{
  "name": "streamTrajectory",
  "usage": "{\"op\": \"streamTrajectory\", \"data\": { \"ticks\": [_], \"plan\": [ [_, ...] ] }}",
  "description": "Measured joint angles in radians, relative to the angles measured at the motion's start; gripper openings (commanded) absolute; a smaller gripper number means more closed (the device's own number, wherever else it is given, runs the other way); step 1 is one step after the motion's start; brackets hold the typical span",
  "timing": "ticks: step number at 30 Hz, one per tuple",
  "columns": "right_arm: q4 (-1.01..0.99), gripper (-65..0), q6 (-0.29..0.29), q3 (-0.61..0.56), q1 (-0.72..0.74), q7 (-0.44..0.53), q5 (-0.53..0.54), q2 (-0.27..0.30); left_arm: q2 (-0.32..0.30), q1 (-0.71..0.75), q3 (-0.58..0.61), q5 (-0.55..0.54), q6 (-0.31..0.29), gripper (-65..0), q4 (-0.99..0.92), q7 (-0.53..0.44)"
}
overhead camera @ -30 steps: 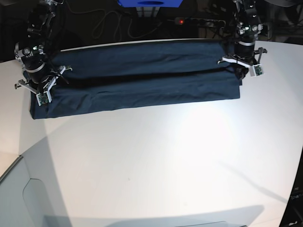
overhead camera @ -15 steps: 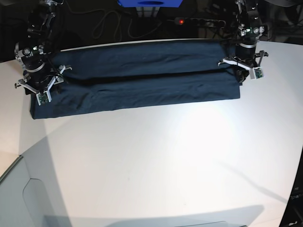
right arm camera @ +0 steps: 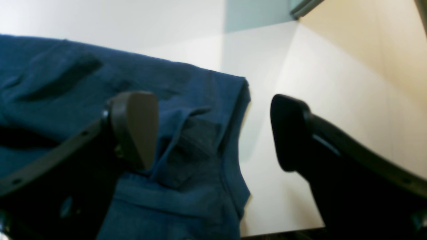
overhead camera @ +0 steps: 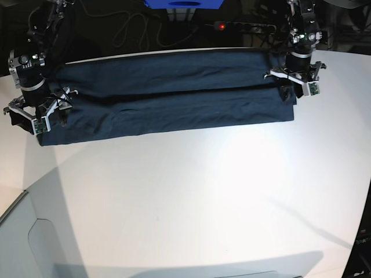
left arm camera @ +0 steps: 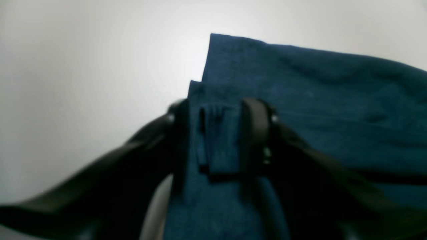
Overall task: Fold the T-shirt properly
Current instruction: 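Release the strip and reposition both grippers at its two ends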
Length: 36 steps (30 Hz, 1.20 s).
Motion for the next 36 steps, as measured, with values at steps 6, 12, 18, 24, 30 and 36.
{"op": "streamTrajectory", "data": {
  "ticks": [6,12,18,24,30,36],
  "plan": [
    [-0.119,-14.6,0.037,-0.045,0.048,0.001,0.001,-0.004,0.0,0.0,0.0,0.0,0.0,-34.5,0.003,0.003],
    [-0.214,-19.1,0.039,-0.04,0.07,-0.006,-0.003,-0.002,0.0,0.013,0.0,-0.001,0.0,-34.5,0.046,0.0],
    [-0.21,-65.0,0.039,-0.044,0.068,0.0,0.0,0.0,0.0,0.019,0.0,0.0,0.0,-34.5,0.048,-0.001],
    [-0.158,-64.8,0.039,-0.037,0.031,0.009,0.0,0.0,-0.003,0.018,0.0,-0.001,0.0,-34.5,0.048,-0.001],
    [-0.059,-64.8,0.039,-0.036,-0.043,0.008,-0.001,0.0,-0.005,0.016,-0.001,0.0,-0.001,-34.5,0.043,-0.001],
    [0.009,-64.8,0.04,-0.012,-0.113,0.006,0.002,-0.004,-0.008,0.016,-0.001,0.0,-0.001,-34.5,0.032,-0.001]
  ]
}}
